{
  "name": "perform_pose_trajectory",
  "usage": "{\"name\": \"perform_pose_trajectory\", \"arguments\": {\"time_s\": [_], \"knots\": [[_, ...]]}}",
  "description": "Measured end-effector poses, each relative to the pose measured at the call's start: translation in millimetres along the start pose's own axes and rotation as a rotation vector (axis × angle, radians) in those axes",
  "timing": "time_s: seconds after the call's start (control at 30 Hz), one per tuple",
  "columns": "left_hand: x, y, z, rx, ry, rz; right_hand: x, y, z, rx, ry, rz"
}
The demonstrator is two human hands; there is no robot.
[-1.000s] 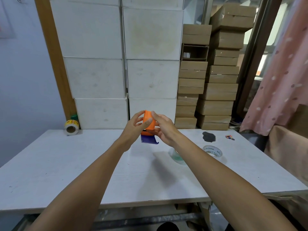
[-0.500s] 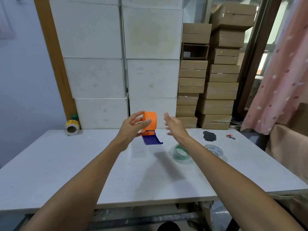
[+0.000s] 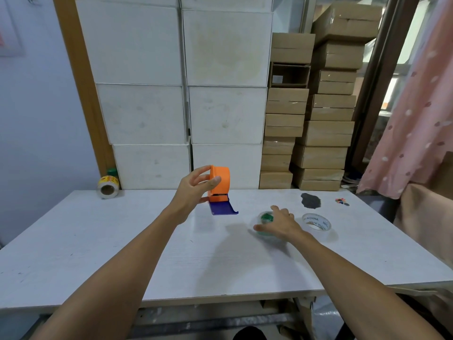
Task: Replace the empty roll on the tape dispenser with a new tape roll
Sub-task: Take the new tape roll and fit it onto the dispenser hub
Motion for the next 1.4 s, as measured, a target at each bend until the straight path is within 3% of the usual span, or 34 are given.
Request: {"name": "perform_pose_trajectory", "arguments": {"time_s": [0.23, 0.47, 0.7, 1.1, 1.4], "knots": [[-2, -1, -1, -0.016, 0.001, 0.006, -15, -13, 2, 0.140, -0.071, 0.228], [-9, -1, 4, -0.029, 0.005, 0.018, -60, -64, -17, 0.388, -0.349, 0.835], [-14, 11, 4, -0.083, 0.023, 0.029, -106, -63, -25, 0.181, -0.411, 1.243], [0, 14, -8, -0.101, 0.081, -0.054, -135, -37, -32, 0.024, -0.387, 1.320], [1, 26, -17, -0.113, 0.088, -0.110, -142, -31, -35, 0.042, -0.329, 1.455]]}}
Point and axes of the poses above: each hand's wrist, its own z-axis towards the middle knuckle, its own y-axis out of the palm, x = y × z, the point moved 8 cm from there along z, towards the middle knuckle, and after that the axes turned 7 degrees about -y, right-handed, at the moved point
